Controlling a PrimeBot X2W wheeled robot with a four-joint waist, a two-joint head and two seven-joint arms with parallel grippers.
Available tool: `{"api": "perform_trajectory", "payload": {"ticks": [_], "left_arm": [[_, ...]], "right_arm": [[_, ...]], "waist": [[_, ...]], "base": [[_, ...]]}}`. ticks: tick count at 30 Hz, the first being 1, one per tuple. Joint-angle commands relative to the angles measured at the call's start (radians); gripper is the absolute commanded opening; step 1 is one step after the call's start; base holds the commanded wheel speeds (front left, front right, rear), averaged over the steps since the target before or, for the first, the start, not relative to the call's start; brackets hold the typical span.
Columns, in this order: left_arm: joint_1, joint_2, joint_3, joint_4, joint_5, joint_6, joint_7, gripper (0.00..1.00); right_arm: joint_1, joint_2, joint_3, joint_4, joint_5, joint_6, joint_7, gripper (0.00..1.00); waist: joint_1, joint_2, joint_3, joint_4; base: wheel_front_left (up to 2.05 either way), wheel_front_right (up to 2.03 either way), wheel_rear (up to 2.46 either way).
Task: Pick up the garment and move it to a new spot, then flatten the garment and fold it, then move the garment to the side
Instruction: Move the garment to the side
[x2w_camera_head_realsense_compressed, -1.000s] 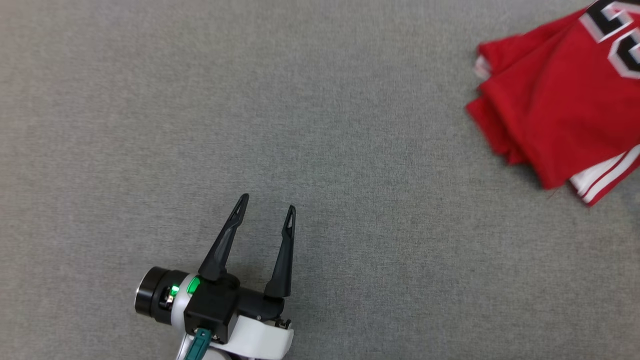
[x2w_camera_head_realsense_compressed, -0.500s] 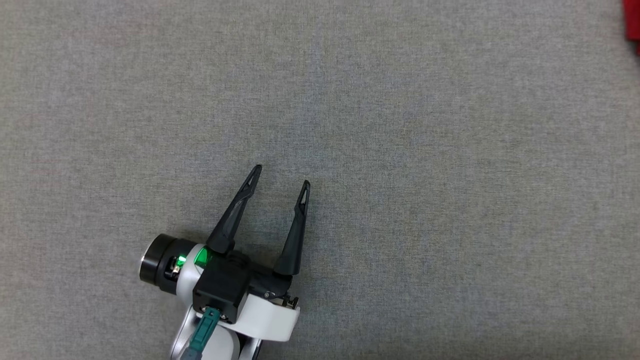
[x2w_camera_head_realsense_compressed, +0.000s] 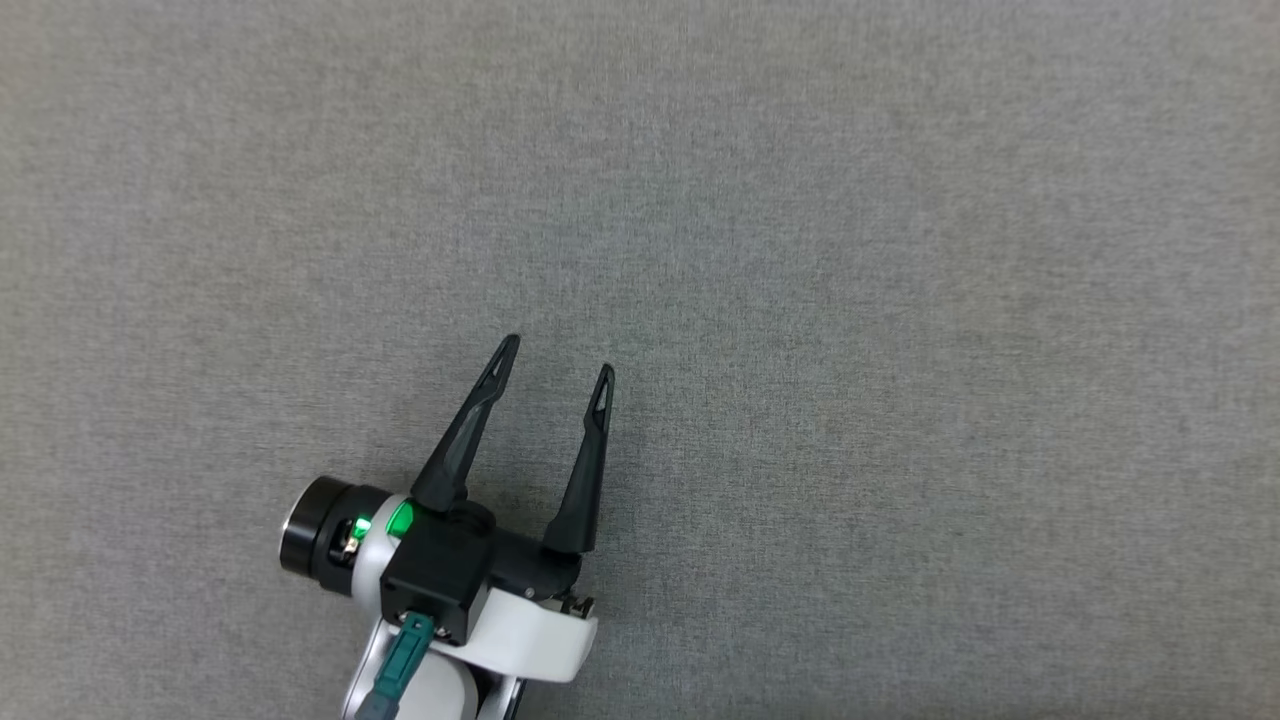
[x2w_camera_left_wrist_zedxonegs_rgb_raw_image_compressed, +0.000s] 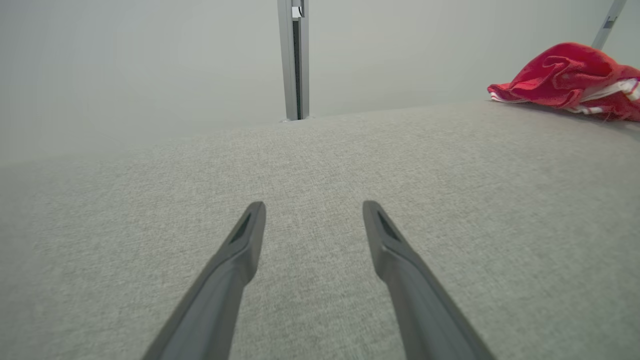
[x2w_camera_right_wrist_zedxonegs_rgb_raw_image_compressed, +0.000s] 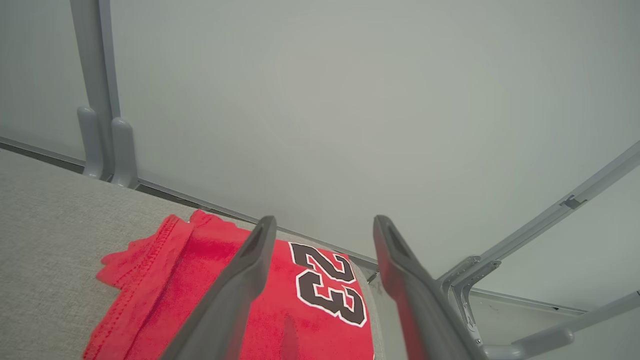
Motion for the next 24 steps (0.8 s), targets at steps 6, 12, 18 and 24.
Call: {"api": "perform_trajectory", "payload": {"ticks": [6, 12, 18, 24], "left_arm": [[0.056, 0.004, 0.026, 0.011, -0.005, 0.012, -0.005, 1.00], [0.127, 0.004, 0.072, 0.019, -0.060, 0.027, -0.004, 1.00], [0.211, 0.004, 0.140, 0.027, -0.115, 0.086, -0.004, 1.00], [0.308, 0.004, 0.193, 0.030, -0.157, 0.062, -0.004, 1.00]], "right_arm": [[0.144, 0.188, 0.006, 0.014, -0.073, -0.002, -0.064, 1.00], [0.305, 0.424, -0.013, 0.040, -0.114, -0.002, -0.108, 1.00], [0.494, 0.623, -0.127, -0.027, -0.246, -0.001, -0.119, 1.00], [0.743, 0.836, -0.342, -0.239, -0.452, -0.001, -0.119, 1.00]], "waist": [[0.0000, 0.0000, -0.139, -0.016], [0.0000, 0.0000, -0.266, -0.037], [0.0000, 0.0000, -0.398, -0.050], [0.0000, 0.0000, -0.521, -0.074]], "base": [[0.00, 0.00, 0.00], [0.00, 0.00, 0.00], [0.00, 0.00, 0.00], [0.00, 0.00, 0.00]]}}
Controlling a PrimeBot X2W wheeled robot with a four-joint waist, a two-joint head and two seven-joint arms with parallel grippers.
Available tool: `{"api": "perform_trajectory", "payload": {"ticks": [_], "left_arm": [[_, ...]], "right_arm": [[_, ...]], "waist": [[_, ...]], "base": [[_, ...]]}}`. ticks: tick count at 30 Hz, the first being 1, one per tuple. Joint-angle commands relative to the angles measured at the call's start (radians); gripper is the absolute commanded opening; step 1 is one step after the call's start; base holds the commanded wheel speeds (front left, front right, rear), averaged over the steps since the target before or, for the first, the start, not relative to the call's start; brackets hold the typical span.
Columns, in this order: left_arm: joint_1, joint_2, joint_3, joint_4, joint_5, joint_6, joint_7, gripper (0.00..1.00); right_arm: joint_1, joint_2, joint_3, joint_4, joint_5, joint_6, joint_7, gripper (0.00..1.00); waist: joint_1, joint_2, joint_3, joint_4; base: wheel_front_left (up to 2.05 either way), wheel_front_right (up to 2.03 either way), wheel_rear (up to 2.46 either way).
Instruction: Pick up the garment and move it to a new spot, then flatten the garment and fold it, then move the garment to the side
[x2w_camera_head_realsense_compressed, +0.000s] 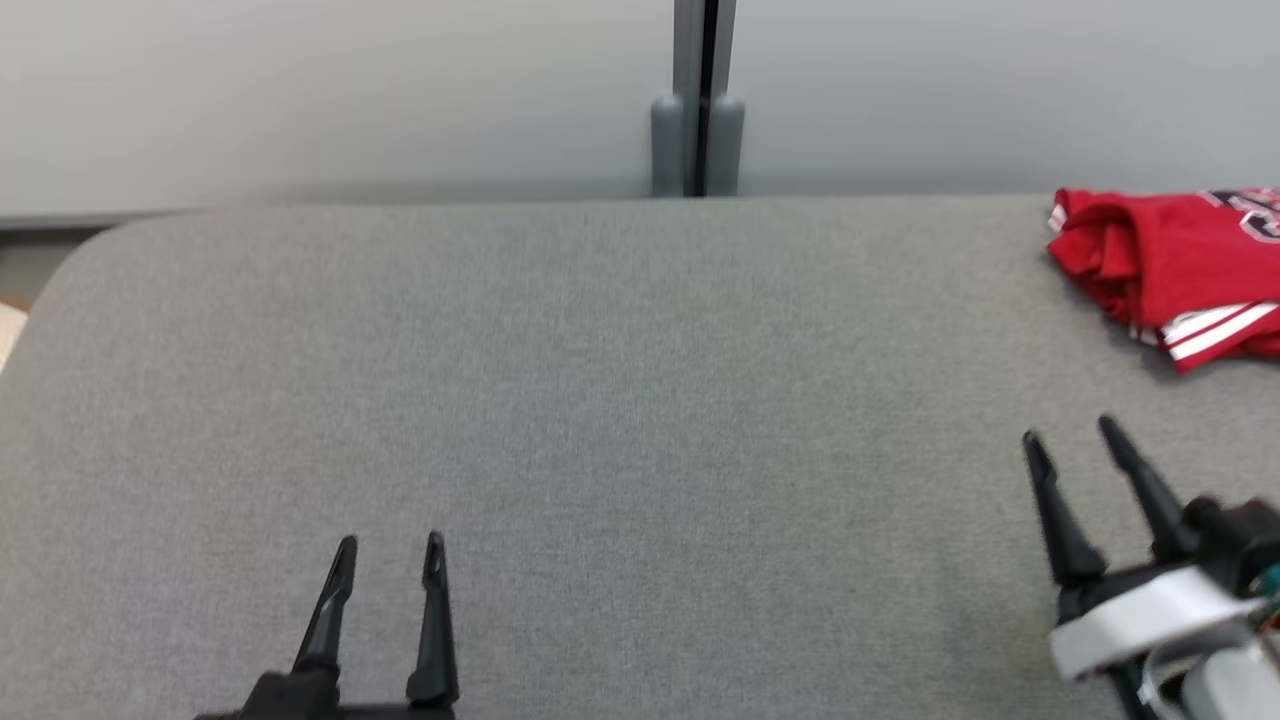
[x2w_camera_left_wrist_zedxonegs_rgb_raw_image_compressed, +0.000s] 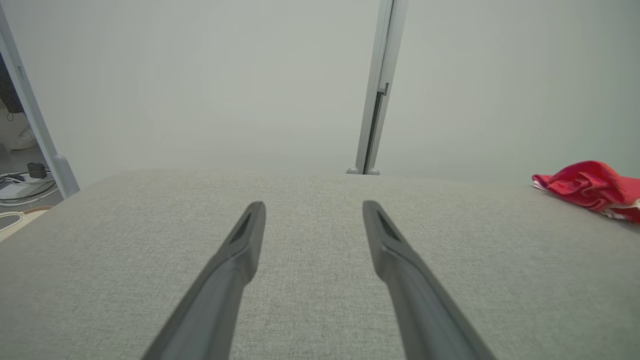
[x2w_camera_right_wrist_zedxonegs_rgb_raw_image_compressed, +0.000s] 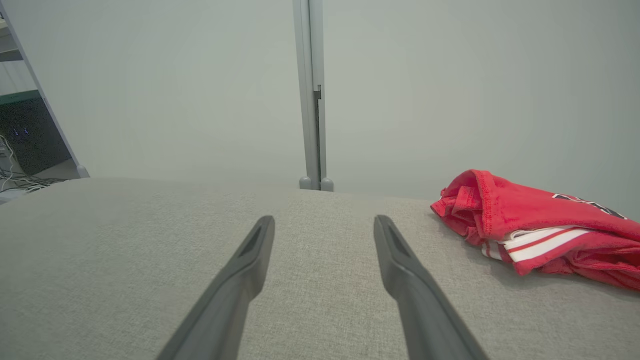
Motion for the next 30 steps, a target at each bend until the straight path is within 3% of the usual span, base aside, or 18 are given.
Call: {"api": "perform_trajectory", "payload": {"ticks": [1, 7, 12, 30], "left_arm": [[0.042, 0.005, 0.021, -0.006, 0.000, -0.011, -0.005, 1.00], [0.112, 0.005, 0.041, -0.029, 0.029, -0.049, -0.005, 1.00], [0.138, 0.005, 0.048, -0.040, 0.023, -0.060, -0.005, 1.00], [0.126, 0.005, 0.031, -0.004, 0.051, -0.064, -0.005, 1.00]], "right_arm": [[0.083, 0.060, -0.040, -0.068, -0.065, -0.001, -0.005, 1.00], [0.244, 0.190, -0.140, -0.256, -0.234, -0.001, -0.004, 1.00], [0.308, 0.236, -0.172, -0.289, -0.273, -0.001, -0.004, 1.00], [0.346, 0.258, -0.170, -0.264, -0.256, -0.001, -0.004, 1.00]], "waist": [[0.0000, 0.0000, -0.098, -0.031], [0.0000, 0.0000, -0.144, -0.053], [0.0000, 0.0000, -0.159, -0.059], [0.0000, 0.0000, -0.165, -0.056]], "base": [[0.00, 0.00, 0.00], [0.00, 0.00, 0.00], [0.00, 0.00, 0.00], [0.00, 0.00, 0.00]]}}
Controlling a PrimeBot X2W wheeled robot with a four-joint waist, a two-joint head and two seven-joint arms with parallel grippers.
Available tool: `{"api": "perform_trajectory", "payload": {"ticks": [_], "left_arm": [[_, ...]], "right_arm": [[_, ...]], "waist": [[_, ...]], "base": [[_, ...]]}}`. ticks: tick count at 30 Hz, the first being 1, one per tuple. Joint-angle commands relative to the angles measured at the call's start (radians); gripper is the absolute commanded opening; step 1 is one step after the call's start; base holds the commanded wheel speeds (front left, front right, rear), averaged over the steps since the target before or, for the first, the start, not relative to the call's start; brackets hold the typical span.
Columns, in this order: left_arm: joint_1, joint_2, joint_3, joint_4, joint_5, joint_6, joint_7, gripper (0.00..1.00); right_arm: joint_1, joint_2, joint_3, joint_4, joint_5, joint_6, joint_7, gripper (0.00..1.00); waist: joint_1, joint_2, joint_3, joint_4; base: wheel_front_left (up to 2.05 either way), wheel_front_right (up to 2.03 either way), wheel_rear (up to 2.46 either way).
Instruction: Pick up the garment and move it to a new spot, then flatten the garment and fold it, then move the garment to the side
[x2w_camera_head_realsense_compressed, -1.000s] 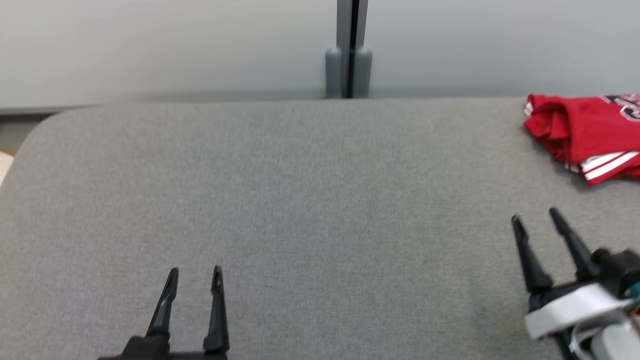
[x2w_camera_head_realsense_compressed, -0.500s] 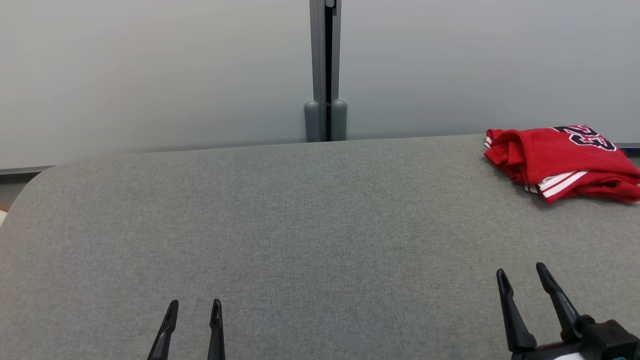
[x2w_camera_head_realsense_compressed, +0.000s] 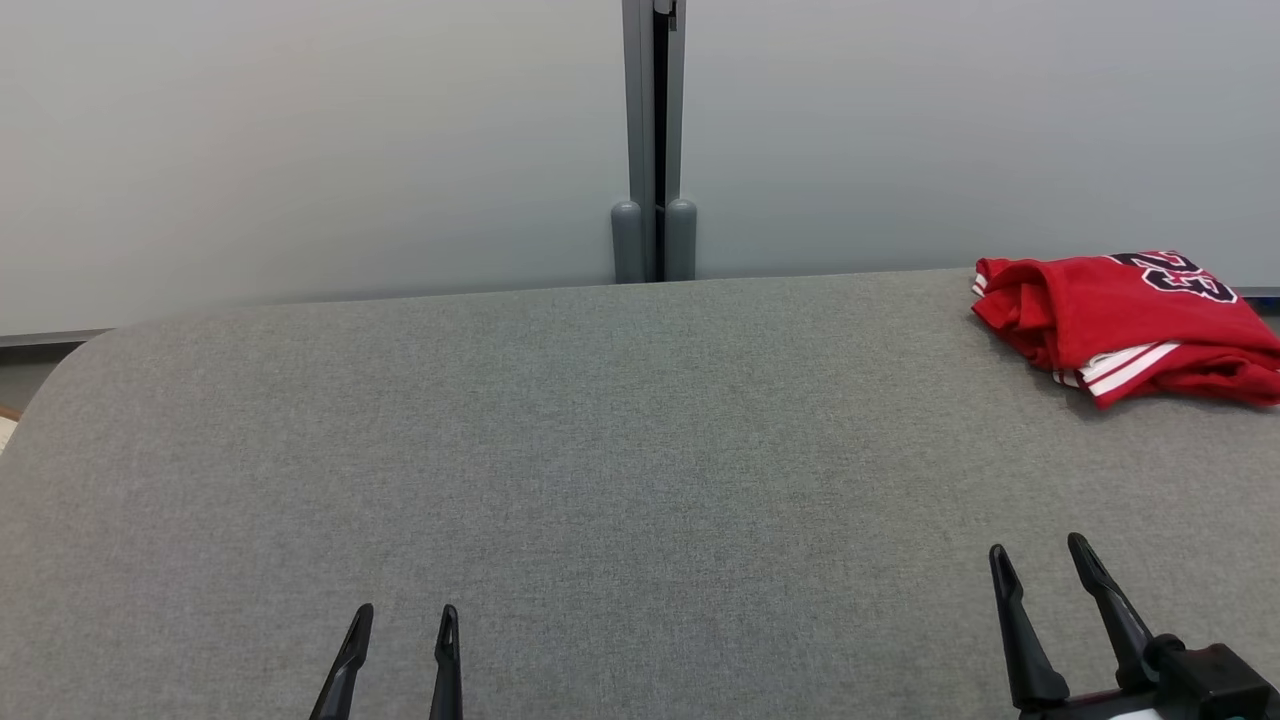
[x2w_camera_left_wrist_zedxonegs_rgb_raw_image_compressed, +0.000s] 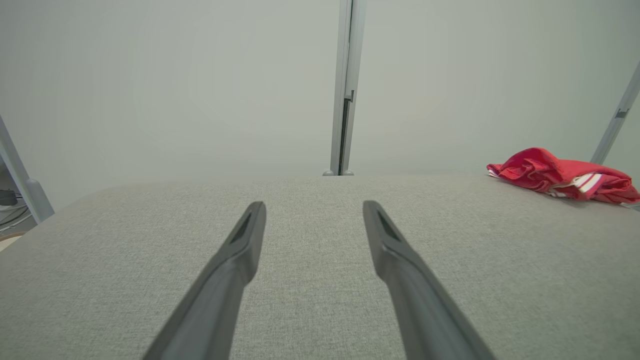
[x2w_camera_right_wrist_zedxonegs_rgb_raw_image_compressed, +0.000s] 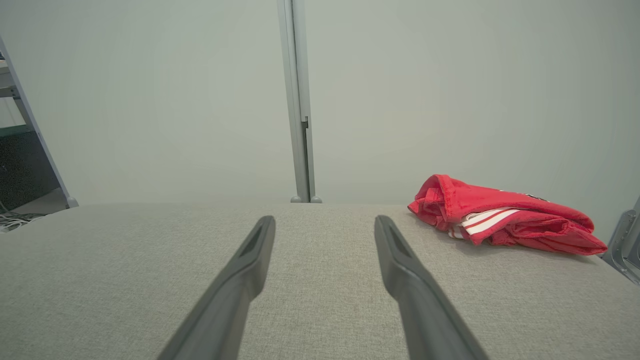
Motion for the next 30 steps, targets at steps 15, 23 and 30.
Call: {"api": "perform_trajectory", "payload": {"ticks": [15, 23, 30], "left_arm": [[0.003, 0.000, 0.000, 0.027, -0.037, 0.004, 0.013, 0.00], [-0.035, 0.012, 0.018, 0.049, -0.190, -0.018, 0.039, 0.00], [-0.072, 0.020, 0.033, 0.076, -0.328, -0.042, 0.064, 0.00]], "right_arm": [[0.007, 0.012, 0.003, 0.026, 0.062, 0.000, 0.011, 0.00], [-0.018, 0.012, -0.012, 0.034, 0.205, 0.000, 0.040, 0.00], [-0.040, 0.014, -0.026, 0.040, 0.334, 0.000, 0.067, 0.00]], "waist": [[0.0000, -0.0001, 0.003, 0.001], [0.0000, -0.0001, 0.006, 0.001], [0.0000, -0.0001, 0.009, 0.002]], "base": [[0.00, 0.00, 0.00], [0.00, 0.00, 0.00], [0.00, 0.00, 0.00]]}}
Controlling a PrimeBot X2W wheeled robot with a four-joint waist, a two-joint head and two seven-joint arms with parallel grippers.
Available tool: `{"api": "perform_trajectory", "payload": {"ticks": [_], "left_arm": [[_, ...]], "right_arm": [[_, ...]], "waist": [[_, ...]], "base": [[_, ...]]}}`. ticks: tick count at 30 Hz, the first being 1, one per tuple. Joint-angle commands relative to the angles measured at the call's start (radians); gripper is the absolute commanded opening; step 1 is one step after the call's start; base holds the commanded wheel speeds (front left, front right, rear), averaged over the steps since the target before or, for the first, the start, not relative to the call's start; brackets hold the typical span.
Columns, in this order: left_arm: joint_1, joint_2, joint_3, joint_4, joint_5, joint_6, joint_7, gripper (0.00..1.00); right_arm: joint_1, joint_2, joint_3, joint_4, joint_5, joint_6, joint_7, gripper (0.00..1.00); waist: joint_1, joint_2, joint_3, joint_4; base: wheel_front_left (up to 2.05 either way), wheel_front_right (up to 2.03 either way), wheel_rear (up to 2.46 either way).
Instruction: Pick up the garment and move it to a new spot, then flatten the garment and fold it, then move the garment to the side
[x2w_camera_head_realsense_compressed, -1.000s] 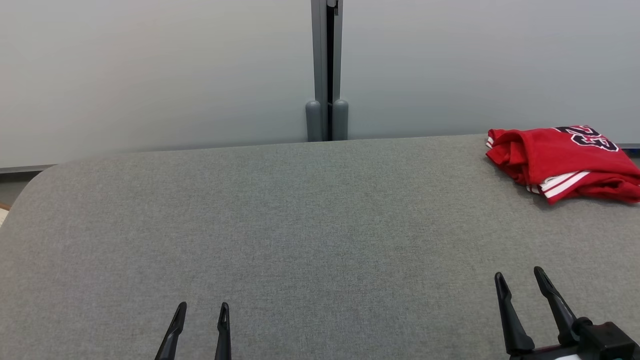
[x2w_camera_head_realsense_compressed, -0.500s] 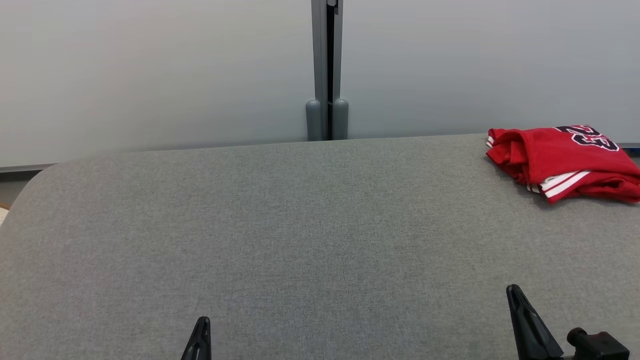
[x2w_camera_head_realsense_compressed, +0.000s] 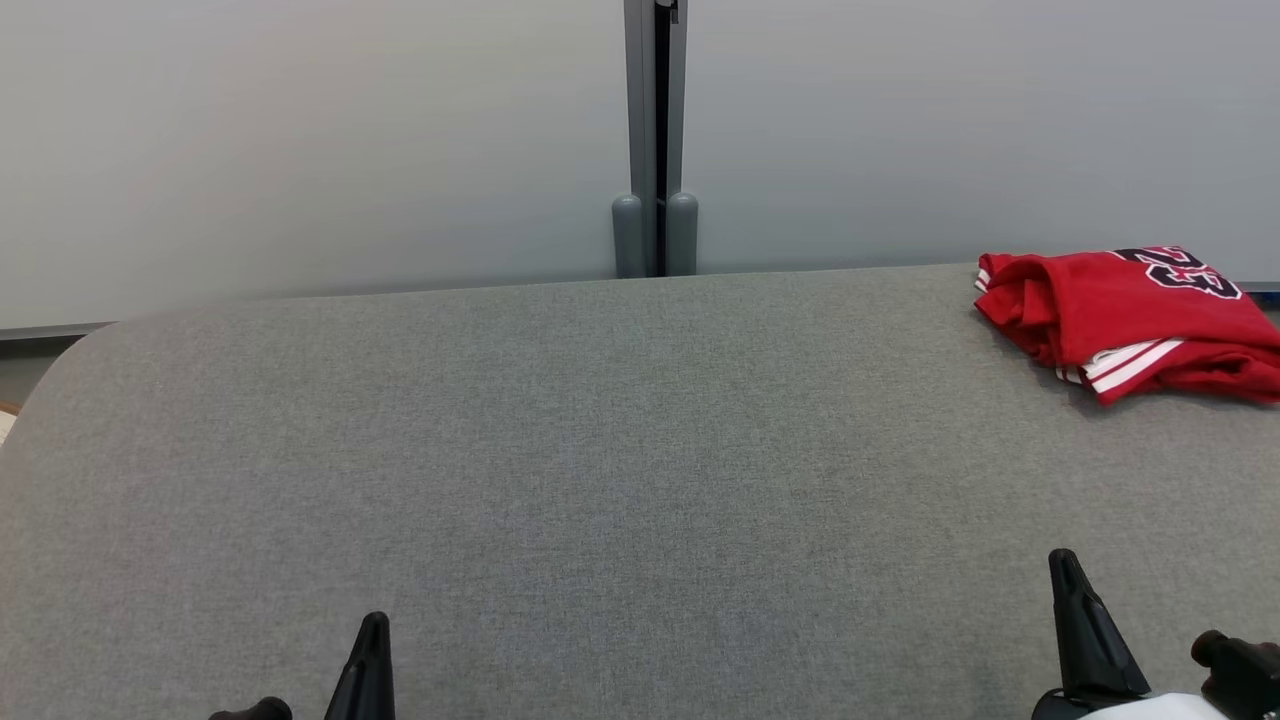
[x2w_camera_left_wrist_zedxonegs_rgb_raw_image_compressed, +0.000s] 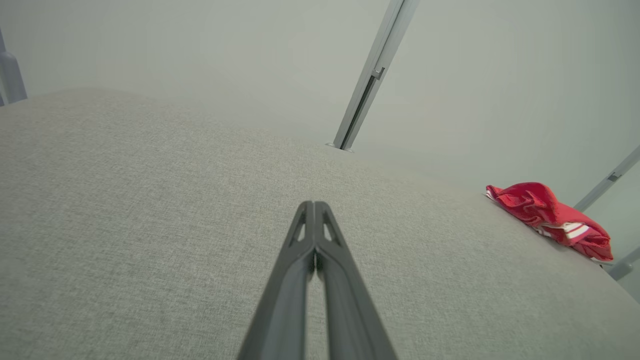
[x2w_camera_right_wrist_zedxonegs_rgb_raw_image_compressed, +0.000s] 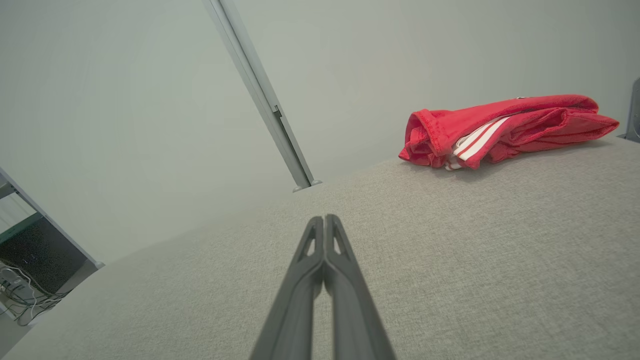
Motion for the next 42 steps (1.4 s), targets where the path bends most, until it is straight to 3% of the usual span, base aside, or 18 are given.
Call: {"api": "perform_trajectory", "payload": {"ticks": [1, 19, 42], "left_arm": [[-0.033, 0.008, 0.008, -0.008, -0.036, -0.008, 0.004, 0.00], [-0.109, 0.023, 0.047, 0.041, -0.334, -0.056, 0.061, 0.00], [-0.182, 0.031, 0.096, 0.079, -0.634, -0.104, 0.126, 0.00]], "right_arm": [[-0.029, -0.003, -0.009, -0.013, 0.034, 0.000, 0.008, 0.00], [-0.075, 0.005, -0.044, -0.001, 0.314, 0.000, 0.070, 0.00], [-0.121, 0.018, -0.086, 0.012, 0.598, 0.000, 0.140, 0.00]], "waist": [[0.0000, -0.0001, 0.000, 0.000], [0.0000, -0.0001, 0.008, 0.002], [0.0000, -0.0001, 0.019, 0.004]], "base": [[0.00, 0.00, 0.00], [0.00, 0.00, 0.00], [0.00, 0.00, 0.00]]}}
